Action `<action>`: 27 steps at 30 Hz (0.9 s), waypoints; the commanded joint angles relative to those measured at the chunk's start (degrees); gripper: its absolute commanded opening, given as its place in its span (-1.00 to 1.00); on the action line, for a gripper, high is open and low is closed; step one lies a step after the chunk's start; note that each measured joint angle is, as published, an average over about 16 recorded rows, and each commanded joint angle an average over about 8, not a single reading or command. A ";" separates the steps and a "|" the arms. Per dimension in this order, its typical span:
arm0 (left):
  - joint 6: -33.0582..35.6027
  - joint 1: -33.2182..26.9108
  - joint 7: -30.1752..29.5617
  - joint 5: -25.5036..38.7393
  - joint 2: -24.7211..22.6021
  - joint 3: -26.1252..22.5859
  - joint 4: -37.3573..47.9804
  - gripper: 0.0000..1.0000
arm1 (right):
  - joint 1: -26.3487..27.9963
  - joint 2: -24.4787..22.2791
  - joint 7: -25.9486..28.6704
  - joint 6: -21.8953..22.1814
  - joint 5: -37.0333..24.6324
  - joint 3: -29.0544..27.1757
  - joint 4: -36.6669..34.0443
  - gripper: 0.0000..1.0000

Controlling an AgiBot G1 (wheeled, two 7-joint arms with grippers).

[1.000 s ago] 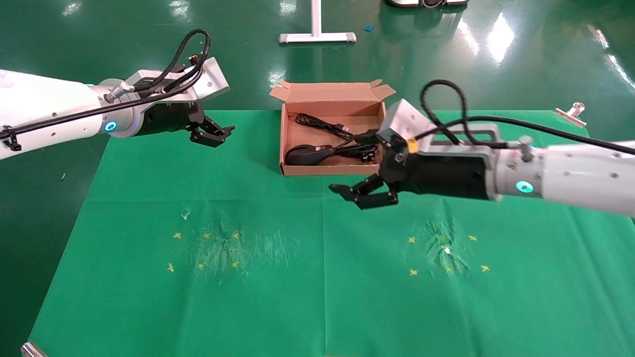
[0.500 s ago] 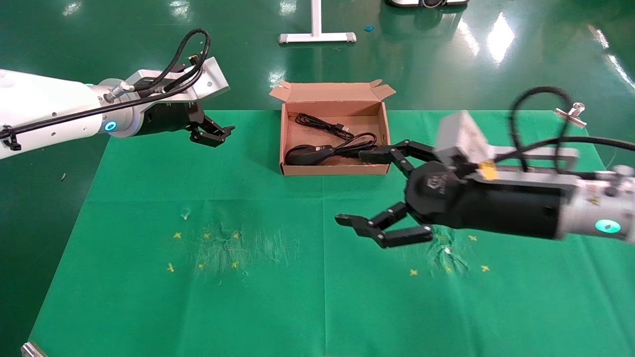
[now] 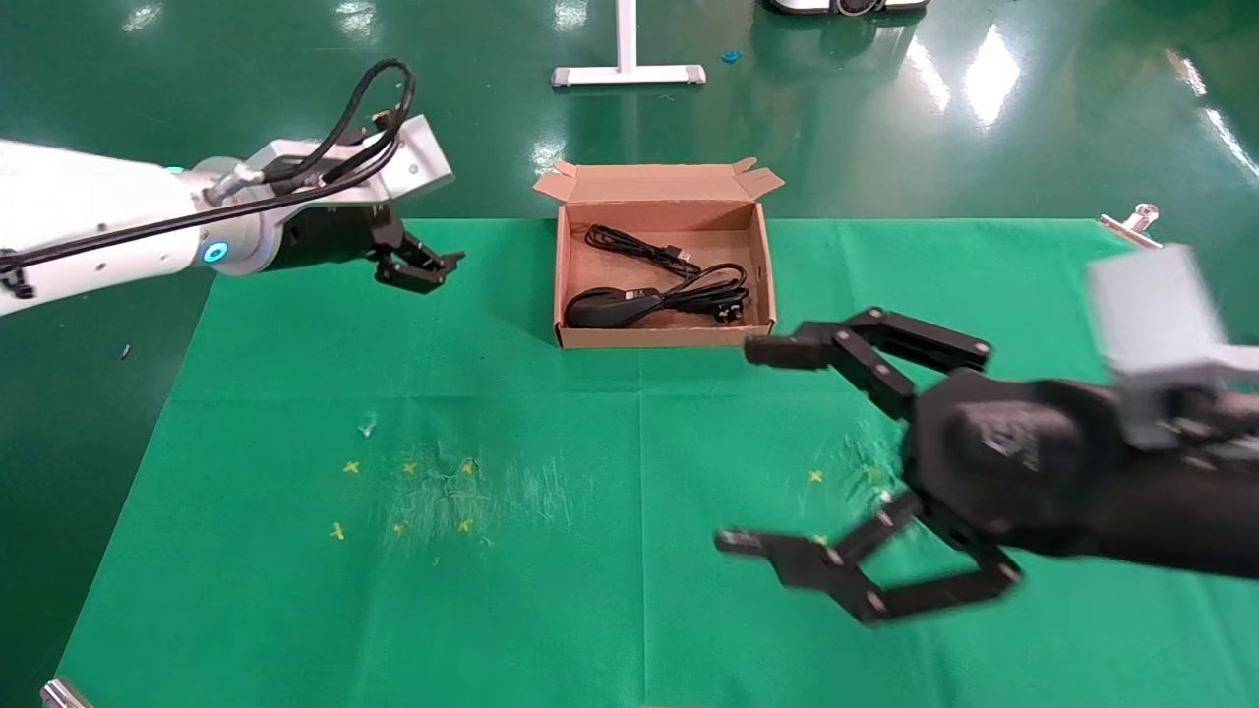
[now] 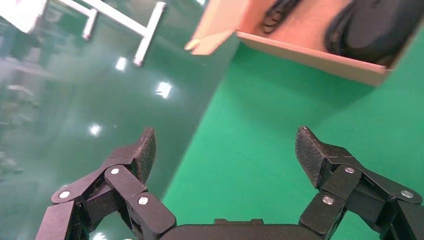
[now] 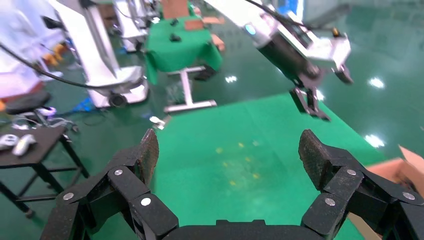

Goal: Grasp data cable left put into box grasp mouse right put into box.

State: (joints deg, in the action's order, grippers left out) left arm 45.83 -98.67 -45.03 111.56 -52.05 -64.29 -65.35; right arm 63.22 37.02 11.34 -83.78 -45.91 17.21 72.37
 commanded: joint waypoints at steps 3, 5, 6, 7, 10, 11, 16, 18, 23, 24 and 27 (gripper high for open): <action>2.15 2.01 1.86 -3.78 0.93 2.61 -0.44 1.00 | -1.50 -1.82 -0.54 -1.75 3.69 -1.07 1.08 1.00; 3.55 3.32 3.06 -6.23 1.52 4.31 -0.73 1.00 | -1.64 -2.00 -0.61 -1.93 4.06 -1.16 1.17 1.00; 4.27 3.98 3.68 -7.48 1.83 5.18 -0.88 1.00 | -1.63 -2.00 -0.61 -1.93 4.06 -1.16 1.17 1.00; 4.99 4.65 4.29 -8.73 2.13 6.04 -1.02 1.00 | -1.63 -2.00 -0.61 -1.93 4.06 -1.15 1.16 1.00; 7.10 6.61 6.11 -12.42 3.04 8.60 -1.46 1.00 | -1.62 -2.00 -0.62 -1.93 4.07 -1.14 1.16 1.00; 7.79 7.25 6.70 -13.63 3.33 9.43 -1.60 1.00 | -1.62 -2.01 -0.62 -1.93 4.07 -1.13 1.15 1.00; 11.33 10.55 9.74 -19.81 4.84 13.72 -2.33 1.00 | -1.61 -2.01 -0.64 -1.92 4.09 -1.11 1.15 1.00; 12.73 11.85 10.95 -22.26 5.44 15.41 -2.62 1.00 | -1.61 -2.02 -0.64 -1.92 4.09 -1.10 1.15 1.00; 16.24 15.12 13.97 -28.40 6.94 19.67 -3.35 1.00 | -1.60 -2.03 -0.65 -1.91 4.11 -1.08 1.15 1.00; 16.96 15.79 14.58 -29.65 7.24 20.53 -3.50 1.00 | -1.60 -2.03 -0.66 -1.91 4.11 -1.07 1.15 1.00; 19.07 17.75 16.40 -33.35 8.15 23.09 -3.94 1.00 | -1.60 -2.03 -0.66 -1.91 4.12 -1.06 1.15 1.00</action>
State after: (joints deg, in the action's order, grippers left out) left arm 64.90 -80.92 -28.63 78.21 -43.90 -41.19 -69.28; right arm 61.62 34.99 10.68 -85.68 -41.79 16.15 73.52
